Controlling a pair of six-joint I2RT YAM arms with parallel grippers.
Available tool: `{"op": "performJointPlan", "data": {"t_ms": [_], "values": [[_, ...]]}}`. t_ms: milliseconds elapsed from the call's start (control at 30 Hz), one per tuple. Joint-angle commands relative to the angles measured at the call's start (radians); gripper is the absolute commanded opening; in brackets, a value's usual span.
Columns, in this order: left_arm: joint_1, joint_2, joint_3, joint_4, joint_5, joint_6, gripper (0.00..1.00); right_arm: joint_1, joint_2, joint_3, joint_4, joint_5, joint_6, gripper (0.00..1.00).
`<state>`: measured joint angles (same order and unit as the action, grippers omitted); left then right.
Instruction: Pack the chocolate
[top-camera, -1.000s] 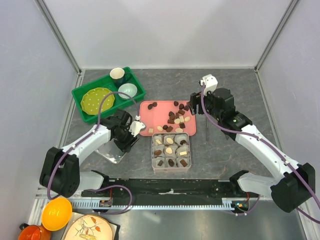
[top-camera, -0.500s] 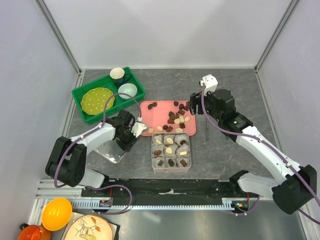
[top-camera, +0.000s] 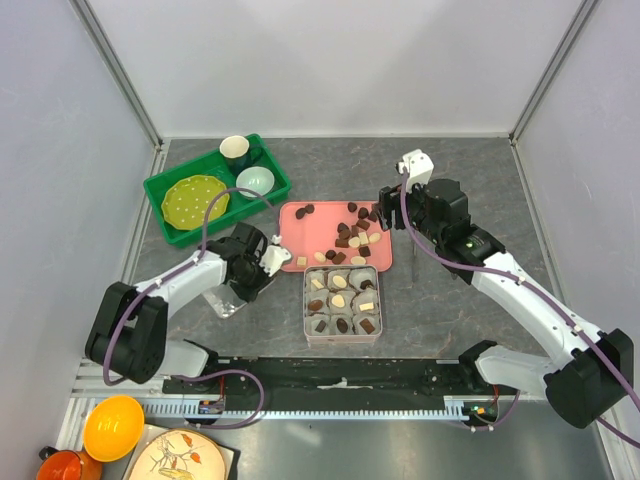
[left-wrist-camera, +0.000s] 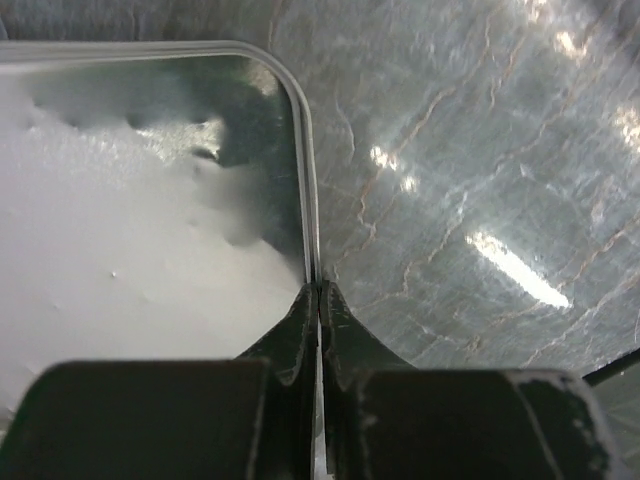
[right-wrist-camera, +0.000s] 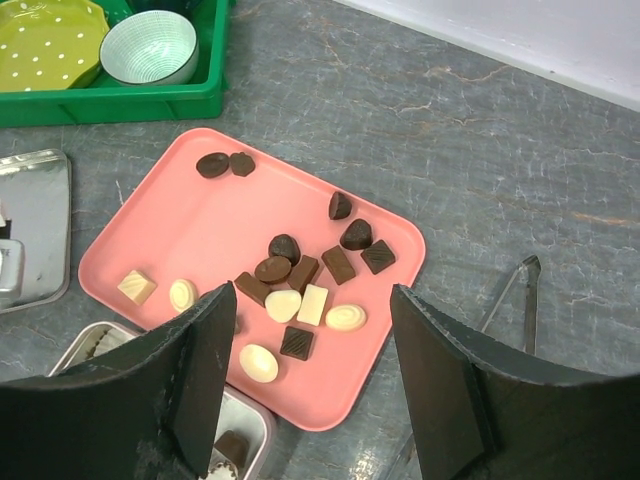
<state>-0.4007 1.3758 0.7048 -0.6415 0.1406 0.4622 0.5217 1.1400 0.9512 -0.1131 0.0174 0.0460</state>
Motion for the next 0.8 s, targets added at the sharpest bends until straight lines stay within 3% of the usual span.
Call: {"op": "performJointPlan", "data": {"t_ms": [0,233,433,600,767], "values": [[-0.003,-0.081,0.001,-0.061,-0.009,0.021,0.02,0.004,-0.003,0.008,0.058,-0.037,-0.028,0.71],[-0.004,-0.217,0.074,-0.213,-0.021,0.044,0.02,0.017,-0.060,-0.113,0.232,-0.198,-0.116,0.68],[-0.003,-0.273,0.153,-0.336,-0.016,0.076,0.01,0.089,-0.137,-0.278,0.389,-0.433,-0.346,0.74],[-0.004,-0.293,0.232,-0.420,0.007,0.104,0.01,0.194,-0.105,-0.264,0.319,-0.455,-0.532,0.77],[-0.003,-0.282,0.336,-0.527,0.074,0.150,0.02,0.339,-0.008,-0.218,0.276,-0.380,-0.661,0.80]]}}
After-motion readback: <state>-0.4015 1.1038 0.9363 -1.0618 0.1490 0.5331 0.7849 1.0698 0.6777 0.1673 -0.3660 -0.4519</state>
